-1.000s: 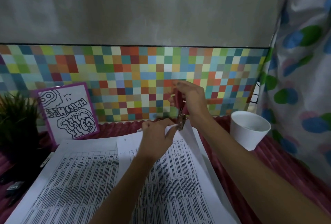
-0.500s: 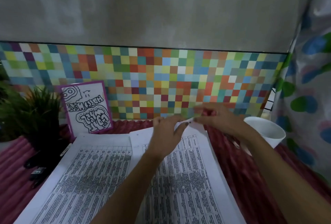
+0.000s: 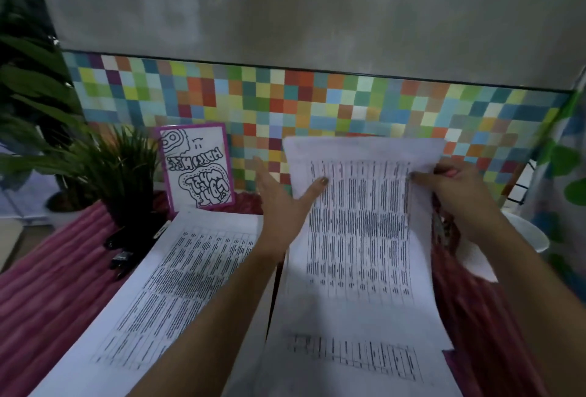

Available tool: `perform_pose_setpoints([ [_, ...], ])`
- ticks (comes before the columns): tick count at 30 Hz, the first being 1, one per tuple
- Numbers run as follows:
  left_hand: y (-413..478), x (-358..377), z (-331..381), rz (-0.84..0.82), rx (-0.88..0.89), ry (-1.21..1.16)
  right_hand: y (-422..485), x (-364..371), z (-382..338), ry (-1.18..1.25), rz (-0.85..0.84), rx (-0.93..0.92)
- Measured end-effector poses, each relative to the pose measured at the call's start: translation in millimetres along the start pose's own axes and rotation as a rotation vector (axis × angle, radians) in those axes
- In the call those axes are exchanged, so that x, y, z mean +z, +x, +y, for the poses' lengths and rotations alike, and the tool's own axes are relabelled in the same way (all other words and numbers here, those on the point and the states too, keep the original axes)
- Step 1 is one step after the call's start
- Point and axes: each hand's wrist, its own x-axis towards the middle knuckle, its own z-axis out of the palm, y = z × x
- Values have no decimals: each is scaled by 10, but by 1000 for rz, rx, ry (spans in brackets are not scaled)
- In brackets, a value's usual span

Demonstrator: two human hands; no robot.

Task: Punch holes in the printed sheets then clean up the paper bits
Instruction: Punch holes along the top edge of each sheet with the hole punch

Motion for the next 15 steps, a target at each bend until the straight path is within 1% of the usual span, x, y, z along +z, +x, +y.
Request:
perform_pose_setpoints([
  [1,-8,-28,20,-65,-50,-91,8,-7,-53,23,24,-18],
  [2,-7,-49,32,-128,-61,-120,9,-14,-120,44,45,-35],
  [3,-17,-58,57,-170,-38,-83,23,-34,-163,63,75,-48],
  [4,-4,-58,68,-177,-3,-54,19,-48,-221,90,94,-59],
  [5,4,-62,105,-180,25,-73,17,-73,-265,101,114,-78],
  [9,29,-143,359,-137,38,-265,-34,-200,-457,111,199,-178],
  [10,28,-154,350,-147,31,-273,-66,-224,-505,139,232,-191],
  [13,-81,-123,229,-260,-7,-169,-165,-245,-528,205,280,-200],
  [15,-141,-88,102,-287,-22,-110,-224,-243,-515,208,284,-187],
])
